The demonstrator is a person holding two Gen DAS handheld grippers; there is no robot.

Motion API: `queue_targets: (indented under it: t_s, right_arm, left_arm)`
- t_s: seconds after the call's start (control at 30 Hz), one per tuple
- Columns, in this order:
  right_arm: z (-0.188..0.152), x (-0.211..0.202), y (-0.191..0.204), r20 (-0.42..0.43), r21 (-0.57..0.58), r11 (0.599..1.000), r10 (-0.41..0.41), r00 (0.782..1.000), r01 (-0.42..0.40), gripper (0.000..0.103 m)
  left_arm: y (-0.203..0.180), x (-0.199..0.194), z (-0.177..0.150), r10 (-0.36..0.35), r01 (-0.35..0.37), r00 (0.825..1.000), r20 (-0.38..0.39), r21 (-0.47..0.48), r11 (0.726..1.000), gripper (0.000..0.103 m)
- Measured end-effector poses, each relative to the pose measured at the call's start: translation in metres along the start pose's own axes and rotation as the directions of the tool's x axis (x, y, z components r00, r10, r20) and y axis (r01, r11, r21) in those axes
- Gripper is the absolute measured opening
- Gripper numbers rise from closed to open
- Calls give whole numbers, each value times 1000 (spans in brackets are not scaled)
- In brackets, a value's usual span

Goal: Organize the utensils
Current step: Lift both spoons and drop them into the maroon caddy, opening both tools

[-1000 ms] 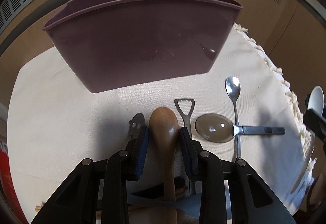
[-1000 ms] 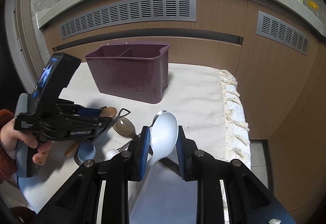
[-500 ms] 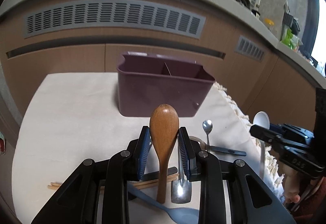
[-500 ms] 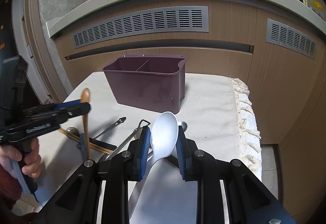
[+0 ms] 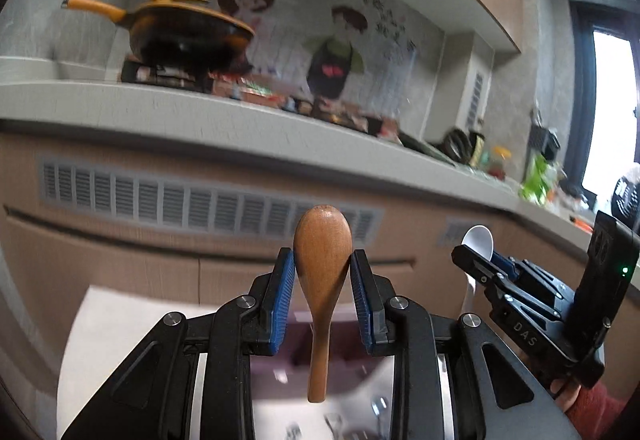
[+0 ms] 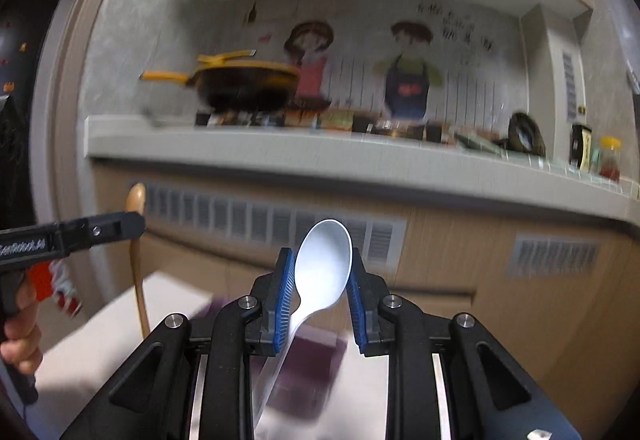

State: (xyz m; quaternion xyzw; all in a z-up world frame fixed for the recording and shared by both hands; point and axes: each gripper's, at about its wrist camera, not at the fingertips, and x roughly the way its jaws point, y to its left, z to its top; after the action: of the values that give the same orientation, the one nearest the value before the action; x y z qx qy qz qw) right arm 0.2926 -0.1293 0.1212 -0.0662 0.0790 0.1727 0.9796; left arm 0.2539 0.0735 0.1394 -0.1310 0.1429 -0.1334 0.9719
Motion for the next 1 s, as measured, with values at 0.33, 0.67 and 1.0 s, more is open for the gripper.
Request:
queue_targets:
  t_s: [0.33, 0.67, 1.0]
  right_arm:
    - [-39, 99, 15, -131, -26, 999, -39, 991, 36, 25]
    - [-66, 58, -23, -270, 14, 1000, 26, 962, -23, 45]
    - [-180, 29, -57, -639, 126, 988, 147, 755, -86, 47]
  left_arm:
    - [41, 96, -33, -10, -5, 989, -145, -107, 994, 30]
    - [34, 94, -72, 33, -61, 969, -245, -109, 992, 32]
    - [25, 29, -122, 69, -106, 928, -365, -82, 991, 39]
